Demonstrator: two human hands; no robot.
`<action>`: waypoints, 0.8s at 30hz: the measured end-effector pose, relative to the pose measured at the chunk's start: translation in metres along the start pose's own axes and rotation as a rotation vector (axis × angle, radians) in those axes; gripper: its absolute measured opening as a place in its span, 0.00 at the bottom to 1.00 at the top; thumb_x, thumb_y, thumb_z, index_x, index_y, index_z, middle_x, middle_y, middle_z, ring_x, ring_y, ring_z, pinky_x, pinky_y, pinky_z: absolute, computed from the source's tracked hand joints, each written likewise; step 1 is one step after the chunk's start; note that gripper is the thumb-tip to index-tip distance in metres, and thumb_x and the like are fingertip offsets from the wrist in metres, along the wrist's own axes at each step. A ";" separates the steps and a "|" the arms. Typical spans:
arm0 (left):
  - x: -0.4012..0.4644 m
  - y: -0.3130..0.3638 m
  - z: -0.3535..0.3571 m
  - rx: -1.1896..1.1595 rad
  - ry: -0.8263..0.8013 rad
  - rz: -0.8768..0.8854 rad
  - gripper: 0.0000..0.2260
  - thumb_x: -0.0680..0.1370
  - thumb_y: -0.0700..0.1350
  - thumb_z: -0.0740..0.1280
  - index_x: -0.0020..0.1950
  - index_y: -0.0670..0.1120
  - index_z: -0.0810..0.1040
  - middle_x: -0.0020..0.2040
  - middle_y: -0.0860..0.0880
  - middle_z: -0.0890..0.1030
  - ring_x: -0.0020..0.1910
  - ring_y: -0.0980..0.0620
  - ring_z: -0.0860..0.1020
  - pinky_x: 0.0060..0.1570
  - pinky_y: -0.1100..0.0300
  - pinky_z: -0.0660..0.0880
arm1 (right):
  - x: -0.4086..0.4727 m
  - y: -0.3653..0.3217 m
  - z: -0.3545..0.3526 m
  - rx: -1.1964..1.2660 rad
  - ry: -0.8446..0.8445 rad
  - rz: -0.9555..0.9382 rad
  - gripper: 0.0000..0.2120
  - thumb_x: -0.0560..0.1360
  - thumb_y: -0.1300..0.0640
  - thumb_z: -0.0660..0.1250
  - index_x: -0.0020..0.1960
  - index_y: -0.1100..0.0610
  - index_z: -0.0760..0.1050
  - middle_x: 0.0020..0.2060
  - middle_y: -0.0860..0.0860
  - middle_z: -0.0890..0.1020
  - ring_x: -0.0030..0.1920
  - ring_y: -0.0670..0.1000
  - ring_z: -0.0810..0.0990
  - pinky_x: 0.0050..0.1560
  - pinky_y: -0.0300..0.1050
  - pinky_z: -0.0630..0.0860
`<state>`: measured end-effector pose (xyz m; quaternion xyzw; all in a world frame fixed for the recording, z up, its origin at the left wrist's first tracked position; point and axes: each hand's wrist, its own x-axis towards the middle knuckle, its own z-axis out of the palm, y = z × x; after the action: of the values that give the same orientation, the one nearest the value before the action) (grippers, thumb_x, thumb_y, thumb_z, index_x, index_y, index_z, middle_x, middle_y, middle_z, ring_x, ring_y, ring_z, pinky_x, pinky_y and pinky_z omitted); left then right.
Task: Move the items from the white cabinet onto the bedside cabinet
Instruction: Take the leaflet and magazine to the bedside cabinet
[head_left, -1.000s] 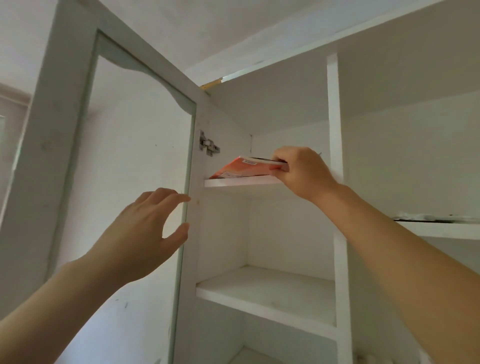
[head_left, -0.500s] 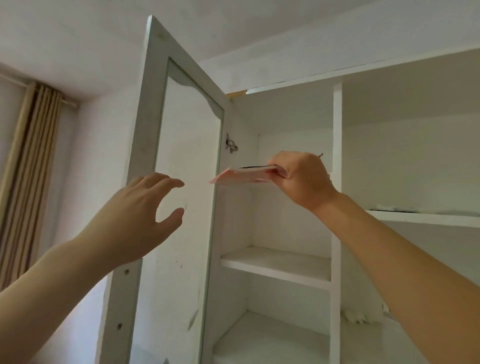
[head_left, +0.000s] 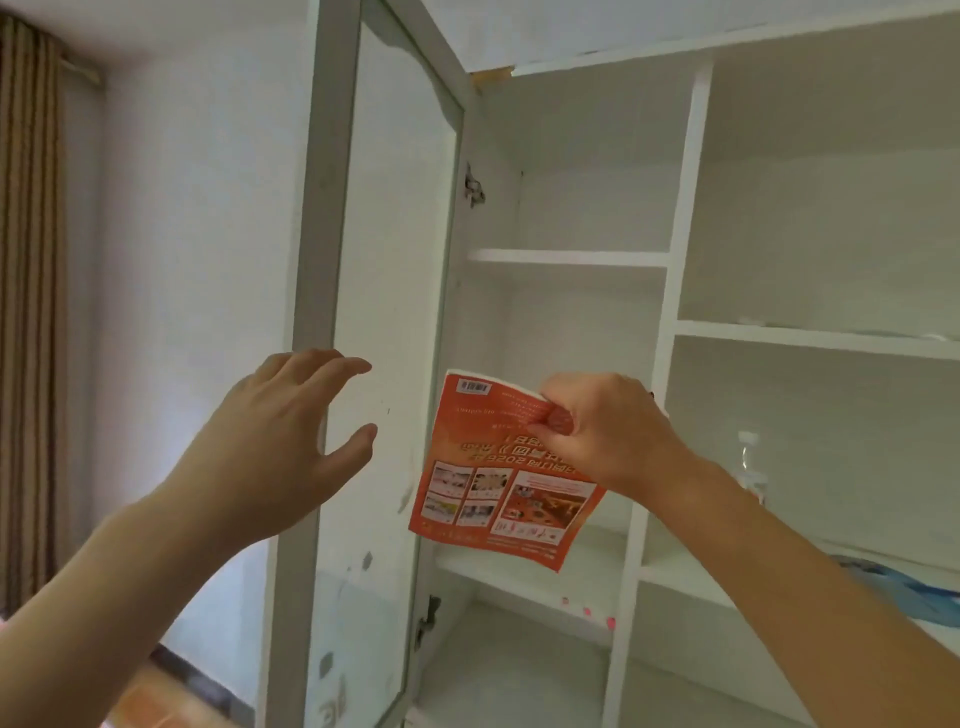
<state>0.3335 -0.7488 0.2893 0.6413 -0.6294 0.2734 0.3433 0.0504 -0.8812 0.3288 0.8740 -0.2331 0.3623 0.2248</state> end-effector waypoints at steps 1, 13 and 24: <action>-0.009 0.000 0.006 0.000 -0.019 0.001 0.30 0.77 0.66 0.57 0.76 0.54 0.69 0.73 0.51 0.74 0.71 0.46 0.71 0.68 0.45 0.71 | -0.011 0.000 0.009 -0.004 -0.029 0.007 0.10 0.77 0.51 0.73 0.40 0.52 0.77 0.35 0.44 0.80 0.33 0.47 0.78 0.37 0.45 0.77; -0.126 0.011 0.115 0.051 -0.378 -0.189 0.34 0.76 0.69 0.53 0.78 0.55 0.66 0.76 0.52 0.70 0.72 0.46 0.69 0.70 0.42 0.70 | -0.128 0.002 0.122 -0.029 -0.239 0.052 0.11 0.77 0.54 0.70 0.40 0.48 0.69 0.34 0.44 0.77 0.32 0.50 0.75 0.46 0.48 0.73; -0.238 0.019 0.149 0.252 -0.526 -0.415 0.30 0.75 0.66 0.57 0.71 0.52 0.75 0.69 0.48 0.77 0.69 0.41 0.73 0.64 0.36 0.72 | -0.199 0.003 0.200 0.105 -0.465 0.066 0.09 0.81 0.48 0.64 0.42 0.48 0.74 0.38 0.44 0.79 0.38 0.46 0.76 0.45 0.44 0.77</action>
<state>0.2889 -0.7172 0.0131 0.8413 -0.5138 0.0990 0.1358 0.0296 -0.9471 0.0554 0.9363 -0.2877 0.1701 0.1073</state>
